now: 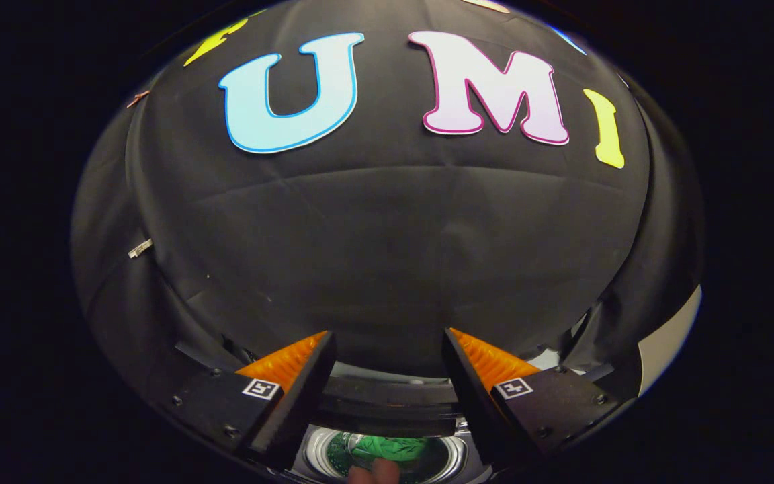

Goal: Put the clothes into the washing machine and then close the washing machine lid.

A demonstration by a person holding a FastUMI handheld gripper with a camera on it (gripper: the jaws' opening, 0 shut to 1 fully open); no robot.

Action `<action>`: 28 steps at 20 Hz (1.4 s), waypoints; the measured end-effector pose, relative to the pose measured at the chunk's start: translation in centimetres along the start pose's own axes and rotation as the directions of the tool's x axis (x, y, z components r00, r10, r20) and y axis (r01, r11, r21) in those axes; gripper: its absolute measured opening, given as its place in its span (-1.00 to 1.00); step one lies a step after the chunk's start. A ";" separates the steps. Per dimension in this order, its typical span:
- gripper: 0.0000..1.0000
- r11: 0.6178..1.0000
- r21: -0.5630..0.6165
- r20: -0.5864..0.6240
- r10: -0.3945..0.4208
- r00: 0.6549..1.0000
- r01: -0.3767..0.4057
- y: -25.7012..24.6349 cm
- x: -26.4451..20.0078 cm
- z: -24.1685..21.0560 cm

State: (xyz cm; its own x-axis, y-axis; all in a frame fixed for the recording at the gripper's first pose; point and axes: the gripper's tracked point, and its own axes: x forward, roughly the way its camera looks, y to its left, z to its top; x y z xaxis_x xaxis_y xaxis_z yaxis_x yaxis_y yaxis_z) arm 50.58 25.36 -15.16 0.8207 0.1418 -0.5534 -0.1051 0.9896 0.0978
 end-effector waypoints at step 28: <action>0.99 1.000 -0.021 0.108 0.000 0.994 0.003 0.5 -8.8 -6.9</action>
State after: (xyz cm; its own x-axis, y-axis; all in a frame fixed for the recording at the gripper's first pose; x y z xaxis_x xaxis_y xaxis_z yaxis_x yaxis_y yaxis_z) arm 39.41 24.72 -15.98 0.8766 0.1381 -0.4609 -0.1144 0.9903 0.0792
